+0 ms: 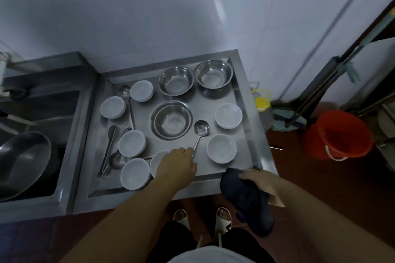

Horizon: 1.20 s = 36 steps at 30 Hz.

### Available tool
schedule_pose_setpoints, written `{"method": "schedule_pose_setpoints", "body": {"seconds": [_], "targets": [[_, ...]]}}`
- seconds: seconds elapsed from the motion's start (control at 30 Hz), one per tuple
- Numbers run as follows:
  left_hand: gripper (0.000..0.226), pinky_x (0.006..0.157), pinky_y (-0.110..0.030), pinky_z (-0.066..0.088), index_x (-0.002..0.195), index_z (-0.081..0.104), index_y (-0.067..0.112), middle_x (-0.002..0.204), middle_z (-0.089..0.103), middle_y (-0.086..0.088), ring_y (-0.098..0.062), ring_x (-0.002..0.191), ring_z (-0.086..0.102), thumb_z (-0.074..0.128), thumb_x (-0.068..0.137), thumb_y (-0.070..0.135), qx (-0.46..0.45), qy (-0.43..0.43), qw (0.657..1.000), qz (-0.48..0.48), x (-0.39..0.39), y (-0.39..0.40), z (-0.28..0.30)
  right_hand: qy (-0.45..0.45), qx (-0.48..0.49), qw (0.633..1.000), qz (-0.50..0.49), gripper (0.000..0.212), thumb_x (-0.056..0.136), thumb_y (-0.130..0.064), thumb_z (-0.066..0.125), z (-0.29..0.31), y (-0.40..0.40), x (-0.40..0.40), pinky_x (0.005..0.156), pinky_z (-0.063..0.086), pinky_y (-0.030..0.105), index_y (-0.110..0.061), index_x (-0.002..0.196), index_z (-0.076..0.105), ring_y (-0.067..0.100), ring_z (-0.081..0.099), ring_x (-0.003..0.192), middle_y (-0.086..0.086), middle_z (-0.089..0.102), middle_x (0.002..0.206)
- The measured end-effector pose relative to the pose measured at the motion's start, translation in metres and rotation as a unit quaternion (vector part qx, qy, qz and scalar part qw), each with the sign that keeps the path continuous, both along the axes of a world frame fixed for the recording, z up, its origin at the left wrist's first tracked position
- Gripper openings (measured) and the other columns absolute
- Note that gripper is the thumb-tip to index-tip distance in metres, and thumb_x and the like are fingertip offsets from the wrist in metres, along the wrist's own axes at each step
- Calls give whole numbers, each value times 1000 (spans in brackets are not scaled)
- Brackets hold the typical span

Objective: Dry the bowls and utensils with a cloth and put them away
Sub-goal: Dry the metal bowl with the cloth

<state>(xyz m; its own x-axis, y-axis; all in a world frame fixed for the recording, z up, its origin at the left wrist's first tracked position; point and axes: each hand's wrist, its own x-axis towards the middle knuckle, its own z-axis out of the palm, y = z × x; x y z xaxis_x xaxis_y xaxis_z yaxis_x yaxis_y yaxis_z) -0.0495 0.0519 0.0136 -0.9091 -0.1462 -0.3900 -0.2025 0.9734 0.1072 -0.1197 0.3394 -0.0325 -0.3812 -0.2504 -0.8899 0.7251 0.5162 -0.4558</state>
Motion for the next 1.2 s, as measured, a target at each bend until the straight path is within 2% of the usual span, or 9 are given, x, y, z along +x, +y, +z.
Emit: {"method": "schedule_pose_setpoints", "body": {"seconds": [0.07,0.17,0.33,0.43,0.57,0.7,0.83,1.03,1.2], "targets": [[47,101,-41,46,147,48,22,136,61,-4,-26,123,58,46,105,44,0,6,1000,-15,-16,0,3,-29,-6,998,-54,45,80,-36,92,3,13,-1,91,64,44,-15,116,76,30,78,100,9,81,109],[49,101,-41,49,148,49,22,137,63,-5,-27,123,60,48,104,45,16,15,999,-25,-40,-3,5,-43,-49,984,-165,64,72,-41,92,8,24,-7,82,64,42,-3,119,74,35,78,100,18,80,111],[43,93,-42,52,140,55,21,129,67,-6,-27,112,63,51,103,43,42,17,999,-26,-91,-21,1,3,-100,940,-327,57,80,-59,79,25,10,-31,98,57,43,-12,111,83,30,77,105,11,79,117],[42,97,-45,53,138,56,20,131,67,-8,-30,115,64,50,103,43,80,-9,997,2,-132,-37,-8,39,-121,905,-406,48,75,-61,79,40,-12,-55,89,56,39,-21,99,87,25,79,100,7,81,112],[51,107,-42,48,149,50,18,145,61,-9,-31,129,60,52,103,41,189,-48,977,91,-195,-61,-25,81,-162,840,-511,46,88,-47,73,48,-42,-92,87,56,40,-17,122,77,25,78,104,9,78,122],[48,100,-31,44,148,53,13,144,62,-13,-31,128,60,51,104,31,254,-67,949,175,-260,-80,-46,96,-174,825,-530,36,103,-40,61,40,-64,-127,92,55,42,-21,133,70,21,76,109,6,76,128],[40,103,-36,49,140,61,4,140,64,-20,-38,130,60,47,107,23,315,-75,906,273,-313,-88,-70,84,-167,831,-524,43,106,-43,57,26,-79,-150,118,42,51,-22,142,64,27,66,128,6,72,136],[51,111,-50,52,143,58,7,135,67,-18,-39,124,66,54,104,39,416,-105,795,429,-363,-86,-122,57,-145,829,-537,46,104,-46,57,9,-101,-164,117,43,51,-18,140,66,29,68,125,8,73,134],[31,96,-48,61,117,68,12,95,74,-9,-26,84,70,63,96,35,489,-58,678,546,-383,-76,-145,44,-138,826,-545,45,107,-44,53,15,-102,-162,120,41,51,-20,144,63,28,64,131,7,71,137]]}}
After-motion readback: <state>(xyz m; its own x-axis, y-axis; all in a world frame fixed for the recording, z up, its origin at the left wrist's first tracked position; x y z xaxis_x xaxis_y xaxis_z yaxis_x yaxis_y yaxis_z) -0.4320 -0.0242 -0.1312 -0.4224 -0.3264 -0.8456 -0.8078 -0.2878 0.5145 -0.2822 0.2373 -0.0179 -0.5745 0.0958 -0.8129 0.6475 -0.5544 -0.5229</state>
